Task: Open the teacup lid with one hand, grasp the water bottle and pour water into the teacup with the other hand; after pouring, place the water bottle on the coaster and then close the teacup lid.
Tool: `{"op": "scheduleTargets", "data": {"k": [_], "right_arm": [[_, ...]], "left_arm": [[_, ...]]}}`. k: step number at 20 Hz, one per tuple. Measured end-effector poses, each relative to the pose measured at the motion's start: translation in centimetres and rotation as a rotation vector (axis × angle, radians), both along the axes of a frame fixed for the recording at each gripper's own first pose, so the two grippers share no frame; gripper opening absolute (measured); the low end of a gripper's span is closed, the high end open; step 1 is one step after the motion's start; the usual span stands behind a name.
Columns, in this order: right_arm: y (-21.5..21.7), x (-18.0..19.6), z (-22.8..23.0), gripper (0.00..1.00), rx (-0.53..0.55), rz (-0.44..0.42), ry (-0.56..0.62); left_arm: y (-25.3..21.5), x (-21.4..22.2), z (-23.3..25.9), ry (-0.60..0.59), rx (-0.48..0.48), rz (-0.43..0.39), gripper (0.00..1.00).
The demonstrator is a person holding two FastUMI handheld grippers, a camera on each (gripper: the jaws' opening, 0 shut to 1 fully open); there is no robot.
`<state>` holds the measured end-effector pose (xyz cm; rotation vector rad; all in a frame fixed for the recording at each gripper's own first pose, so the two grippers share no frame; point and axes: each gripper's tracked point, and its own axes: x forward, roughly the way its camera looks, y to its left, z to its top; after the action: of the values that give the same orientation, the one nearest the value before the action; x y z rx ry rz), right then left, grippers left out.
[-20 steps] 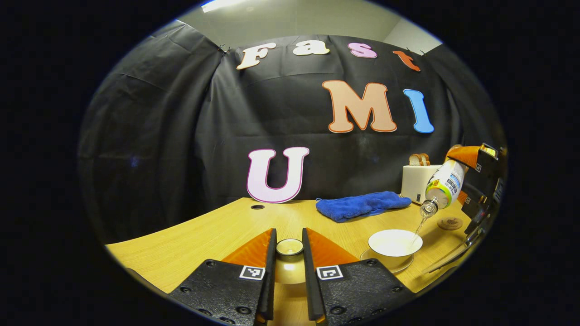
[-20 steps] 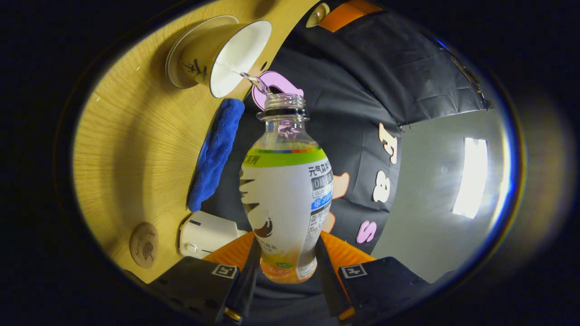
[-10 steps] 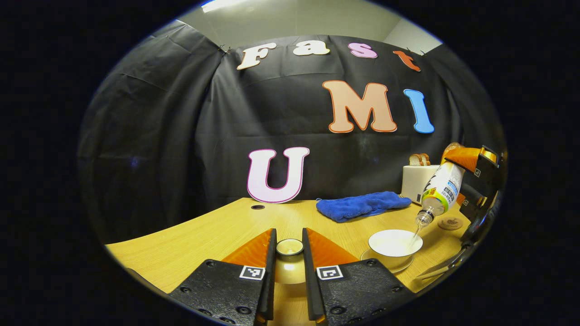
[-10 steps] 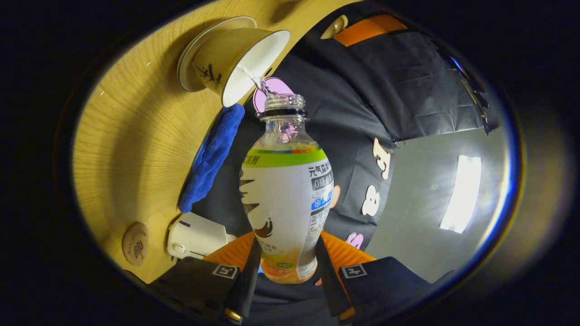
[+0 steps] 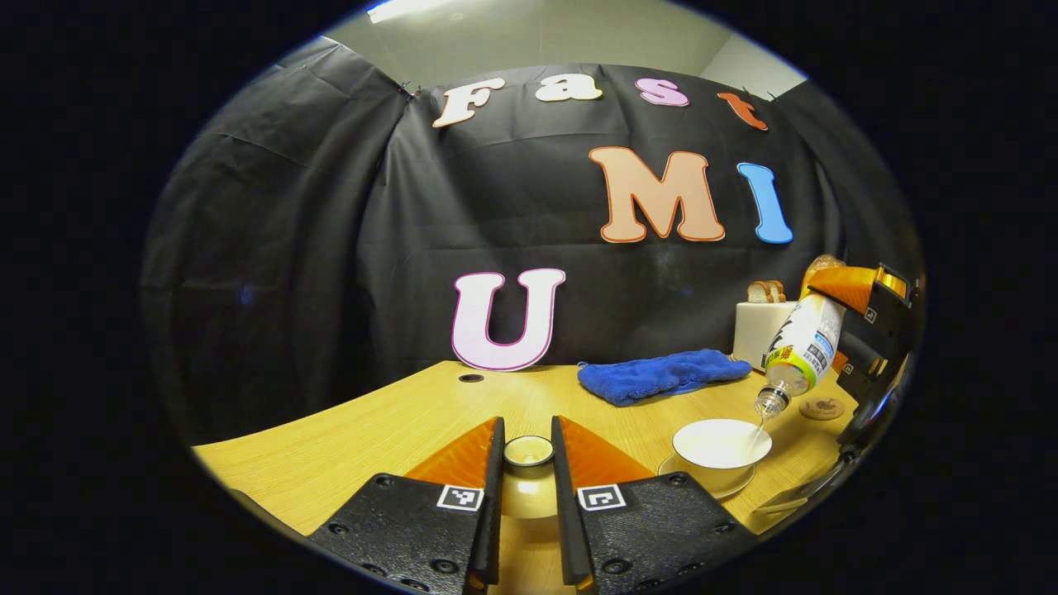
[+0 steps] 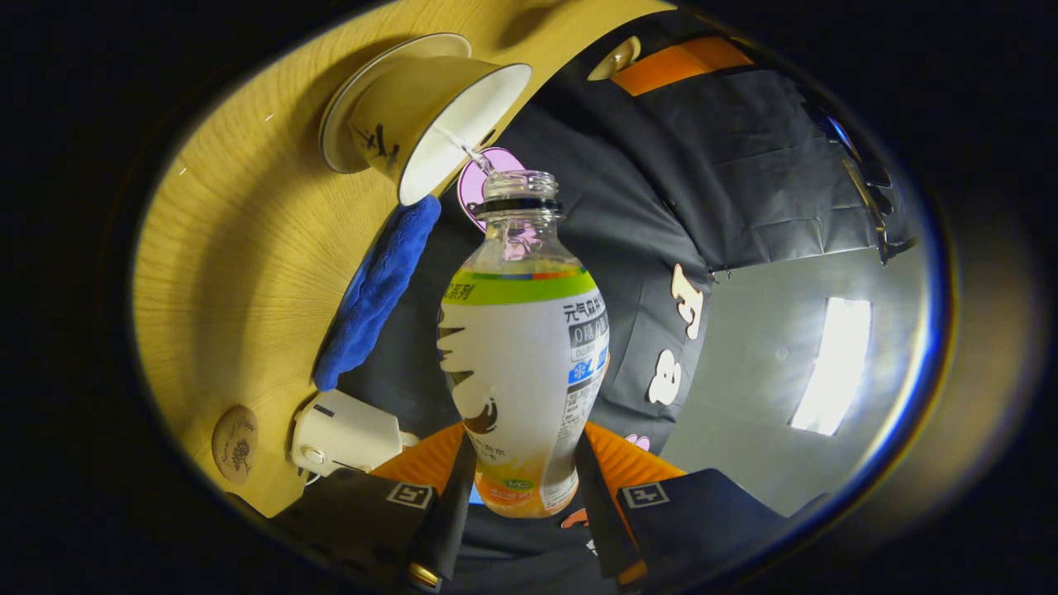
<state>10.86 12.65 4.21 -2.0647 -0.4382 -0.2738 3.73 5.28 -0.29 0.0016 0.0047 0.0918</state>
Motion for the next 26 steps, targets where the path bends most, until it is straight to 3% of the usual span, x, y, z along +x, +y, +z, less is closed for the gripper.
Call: {"op": "scheduleTargets", "data": {"k": [3,5,7,10,12,13,15,20,23,26], "right_arm": [[0.0,0.0,-0.1,0.68,0.005,0.002,0.011],[-0.7,0.2,-0.9,0.67,0.077,-0.022,0.069],[-1.5,0.2,-3.1,0.65,0.269,-0.064,0.194],[-2.5,0.3,-5.7,0.7,0.521,-0.11,0.347],[-2.7,0.4,-7.3,0.65,0.697,-0.118,0.445],[-2.8,0.3,-8.0,0.7,0.796,-0.12,0.492],[-2.5,-0.2,-9.2,0.65,1.011,-0.117,0.569],[-2.5,-1.4,-11.1,0.69,1.458,-0.095,0.635],[-3.6,-1.1,-10.9,0.69,1.619,-0.089,0.562],[-5.0,-0.3,-12.0,0.66,1.813,-0.07,0.568]], "left_arm": [[0.0,0.0,0.0,0.0,0.0,0.0,0.27],[0.0,0.1,0.0,-0.002,0.0,0.0,0.27],[0.1,0.1,0.0,0.0,0.0,-0.001,0.27],[0.1,0.1,0.0,-0.001,0.0,-0.001,0.27],[0.0,0.0,0.0,-0.002,0.0,-0.001,0.27],[0.0,0.0,0.0,-0.002,0.0,-0.001,0.27],[0.0,0.1,0.0,-0.002,0.0,-0.001,0.27],[0.0,0.1,0.0,-0.002,0.0,-0.001,0.27],[0.1,0.2,0.0,-0.002,0.0,-0.001,0.27],[0.1,0.1,0.0,-0.003,0.0,-0.001,0.27]]}}
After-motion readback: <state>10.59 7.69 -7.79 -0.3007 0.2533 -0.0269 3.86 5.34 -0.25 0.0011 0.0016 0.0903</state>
